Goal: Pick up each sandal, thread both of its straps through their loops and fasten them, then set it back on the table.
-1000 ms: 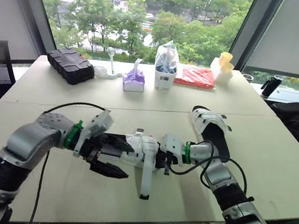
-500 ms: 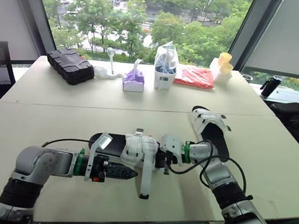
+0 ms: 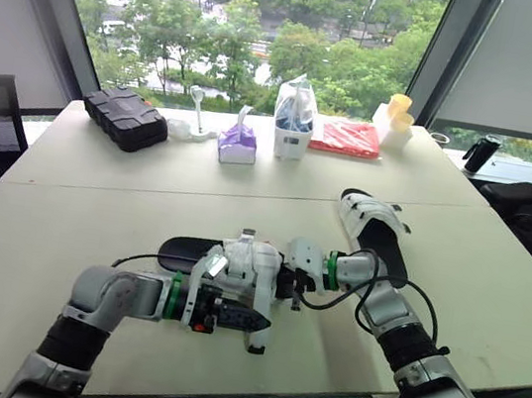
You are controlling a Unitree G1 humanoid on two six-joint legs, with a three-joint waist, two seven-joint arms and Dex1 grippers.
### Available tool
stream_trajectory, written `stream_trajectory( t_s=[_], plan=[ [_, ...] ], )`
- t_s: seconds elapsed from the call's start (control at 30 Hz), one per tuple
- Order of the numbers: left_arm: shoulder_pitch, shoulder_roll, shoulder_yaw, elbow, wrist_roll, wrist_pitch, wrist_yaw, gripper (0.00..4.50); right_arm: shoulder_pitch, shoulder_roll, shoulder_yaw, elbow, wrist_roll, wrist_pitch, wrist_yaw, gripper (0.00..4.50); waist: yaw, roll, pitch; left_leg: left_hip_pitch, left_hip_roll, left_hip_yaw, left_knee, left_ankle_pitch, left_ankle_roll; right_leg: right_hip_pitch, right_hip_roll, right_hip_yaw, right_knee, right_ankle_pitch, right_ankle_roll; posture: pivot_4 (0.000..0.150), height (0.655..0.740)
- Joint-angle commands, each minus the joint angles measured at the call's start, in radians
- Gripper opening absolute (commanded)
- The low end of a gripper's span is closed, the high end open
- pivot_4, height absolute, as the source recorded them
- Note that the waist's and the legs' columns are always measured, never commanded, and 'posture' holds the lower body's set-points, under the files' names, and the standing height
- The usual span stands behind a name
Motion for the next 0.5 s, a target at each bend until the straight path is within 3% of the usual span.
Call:
stream_trajectory(
  t_s=[0.03, 0.13, 0.37, 0.5],
  plan=[
    [-0.029, -0.015, -0.006, 0.004, 0.001, -0.021, -0.001, 4.43, 0.043, -0.004, 0.064, 0.074, -0.078, 0.035, -0.001, 0.00, 0.000, 0.000, 0.000, 0.000, 0.000, 0.000, 0.000, 0.000, 0.000, 0.000, 0.000, 0.000, 0.000, 0.000, 0.000, 0.150, 0.7400],
    [-0.035, -0.021, -0.013, 0.015, 0.006, -0.030, -0.003, 3.63, 0.049, -0.007, 0.063, 0.067, -0.077, 0.038, -0.001, 0.00, 0.000, 0.000, 0.000, 0.000, 0.000, 0.000, 0.000, 0.000, 0.000, 0.000, 0.000, 0.000, 0.000, 0.000, 0.000, 0.150, 0.7400],
    [-0.049, -0.035, 0.009, 0.007, -0.031, -0.008, -0.018, 0.03, 0.053, -0.011, 0.062, 0.061, -0.077, 0.047, 0.000, 0.00, 0.000, 0.000, 0.000, 0.000, 0.000, 0.000, 0.000, 0.000, 0.000, 0.000, 0.000, 0.000, 0.000, 0.000, 0.000, 0.150, 0.7400],
    [-0.079, -0.020, 0.068, -0.011, -0.089, 0.014, -0.041, 0.03, 0.054, -0.012, 0.064, 0.060, -0.076, 0.049, 0.005, 0.00, 0.000, 0.000, 0.000, 0.000, 0.000, 0.000, 0.000, 0.000, 0.000, 0.000, 0.000, 0.000, 0.000, 0.000, 0.000, 0.150, 0.7400]
  ],
)
